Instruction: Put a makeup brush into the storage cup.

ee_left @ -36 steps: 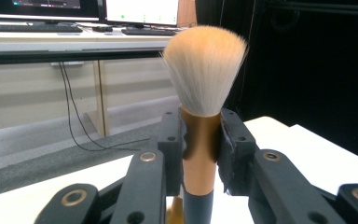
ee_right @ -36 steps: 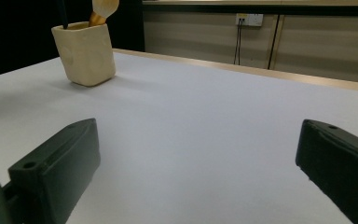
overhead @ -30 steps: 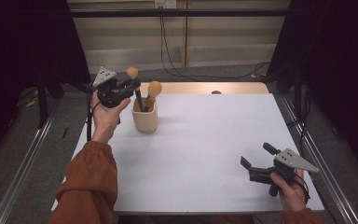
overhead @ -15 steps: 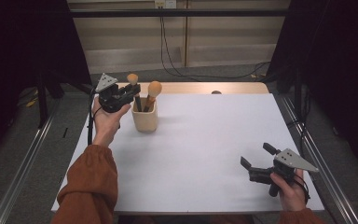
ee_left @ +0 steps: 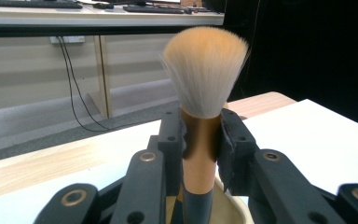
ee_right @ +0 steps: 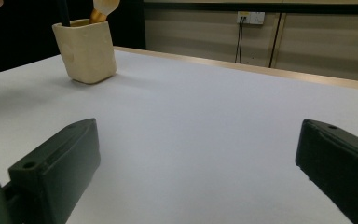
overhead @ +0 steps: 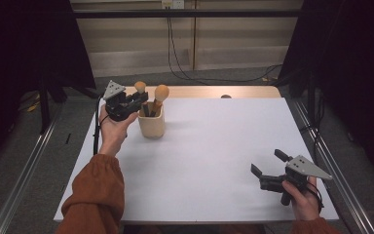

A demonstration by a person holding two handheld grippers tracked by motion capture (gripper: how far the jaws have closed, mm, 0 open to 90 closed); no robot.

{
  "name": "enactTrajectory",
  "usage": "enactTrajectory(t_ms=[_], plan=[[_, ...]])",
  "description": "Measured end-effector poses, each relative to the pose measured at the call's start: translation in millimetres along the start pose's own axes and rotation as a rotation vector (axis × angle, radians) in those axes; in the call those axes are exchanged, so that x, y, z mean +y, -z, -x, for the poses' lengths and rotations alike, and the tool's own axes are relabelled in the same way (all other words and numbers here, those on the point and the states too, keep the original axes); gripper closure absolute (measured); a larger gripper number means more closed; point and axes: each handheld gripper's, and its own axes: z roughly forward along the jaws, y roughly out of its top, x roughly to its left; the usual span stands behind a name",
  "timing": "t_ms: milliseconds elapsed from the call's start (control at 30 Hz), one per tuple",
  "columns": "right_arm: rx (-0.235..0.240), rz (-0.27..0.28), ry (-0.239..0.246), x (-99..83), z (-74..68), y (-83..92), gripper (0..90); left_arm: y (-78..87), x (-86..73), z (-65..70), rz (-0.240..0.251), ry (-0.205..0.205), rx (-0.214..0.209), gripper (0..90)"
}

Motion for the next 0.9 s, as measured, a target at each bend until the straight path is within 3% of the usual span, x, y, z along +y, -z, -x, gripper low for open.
enactTrajectory(t_ms=[900], plan=[[0.001,0.0,-0.002,0.0,0.6,0.6,0.0,-5.1,-21.2,-4.2,-0.04,0.019,0.002,73.4]])
